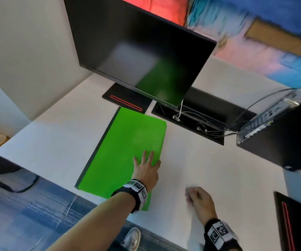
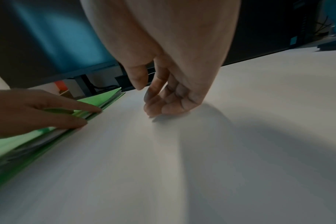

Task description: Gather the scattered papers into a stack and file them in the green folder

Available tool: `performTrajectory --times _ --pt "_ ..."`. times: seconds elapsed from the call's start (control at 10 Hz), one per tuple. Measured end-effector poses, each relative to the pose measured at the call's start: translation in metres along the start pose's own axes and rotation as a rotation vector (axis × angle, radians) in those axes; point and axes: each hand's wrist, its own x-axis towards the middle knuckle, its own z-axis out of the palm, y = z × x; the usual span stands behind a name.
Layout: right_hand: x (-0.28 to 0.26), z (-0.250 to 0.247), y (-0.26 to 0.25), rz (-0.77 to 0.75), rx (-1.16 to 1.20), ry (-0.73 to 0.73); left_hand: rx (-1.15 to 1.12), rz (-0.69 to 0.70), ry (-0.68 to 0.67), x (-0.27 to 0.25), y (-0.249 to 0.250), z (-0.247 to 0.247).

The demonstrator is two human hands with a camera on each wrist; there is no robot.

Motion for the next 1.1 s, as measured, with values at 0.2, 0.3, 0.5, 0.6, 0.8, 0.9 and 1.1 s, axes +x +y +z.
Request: performTrajectory --times 0.2,0.3,0.5,0.6,0.8,0.9,1.1 --pt "0.003 0.013 -0.010 -0.073 -0.095 0.027 0.085 -0.001 -0.005 -0.003 -0.062 -0.005" --pt "0.008 0.027 -0.016 -0.081 -0.150 0.023 0.108 -0.071 -0.004 -0.005 -0.106 -0.014" --pt "0.012 0.053 -0.028 -0.060 -0.205 0.065 0.121 -0.206 -0.008 -0.009 -0.216 -0.040" --pt "0.006 0.065 -0.039 -0.005 -0.166 0.120 0.153 -0.166 -0.006 -0.008 -0.254 -0.054" --pt "-0.009 0.085 -0.059 0.002 -0.097 0.214 0.186 -0.085 0.023 0.005 -0.258 -0.070" --pt "-0.015 0.089 -0.073 -0.002 -0.065 0.211 0.211 -0.068 0.100 0.009 -0.250 -0.078" --pt "-0.017 0.052 -0.197 -0.272 0.070 0.409 -0.171 -0.066 0.221 0.009 -0.233 -0.075"
